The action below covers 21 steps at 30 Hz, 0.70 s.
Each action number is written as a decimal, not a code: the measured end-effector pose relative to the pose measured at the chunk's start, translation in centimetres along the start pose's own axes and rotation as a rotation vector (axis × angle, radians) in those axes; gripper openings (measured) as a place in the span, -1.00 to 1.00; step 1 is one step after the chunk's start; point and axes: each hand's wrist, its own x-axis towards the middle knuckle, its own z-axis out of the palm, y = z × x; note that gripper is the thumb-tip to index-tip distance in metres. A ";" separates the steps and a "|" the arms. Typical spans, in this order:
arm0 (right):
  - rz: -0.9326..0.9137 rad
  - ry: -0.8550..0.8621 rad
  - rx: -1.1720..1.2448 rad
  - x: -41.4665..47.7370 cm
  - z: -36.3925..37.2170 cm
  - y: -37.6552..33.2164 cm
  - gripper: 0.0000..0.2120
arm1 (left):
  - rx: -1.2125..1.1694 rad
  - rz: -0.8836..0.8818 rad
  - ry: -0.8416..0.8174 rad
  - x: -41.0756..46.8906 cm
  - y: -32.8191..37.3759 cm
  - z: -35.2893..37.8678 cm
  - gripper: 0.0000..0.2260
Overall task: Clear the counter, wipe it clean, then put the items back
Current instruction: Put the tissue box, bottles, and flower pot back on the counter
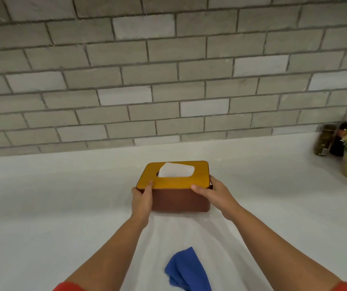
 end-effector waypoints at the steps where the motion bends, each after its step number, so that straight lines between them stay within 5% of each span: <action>1: -0.006 -0.011 -0.002 1.0 0.0 0.0 -0.48 | 0.001 -0.006 0.009 0.8 -0.1 0.2 -0.51; 14: 0.028 -0.043 -0.048 11.3 1.1 0.5 -0.58 | 0.087 0.030 -0.013 8.9 -0.6 1.3 -0.46; 21: -0.005 0.014 -0.058 13.1 2.4 0.5 -0.36 | 0.330 0.292 -0.014 11.2 -0.2 1.5 -0.46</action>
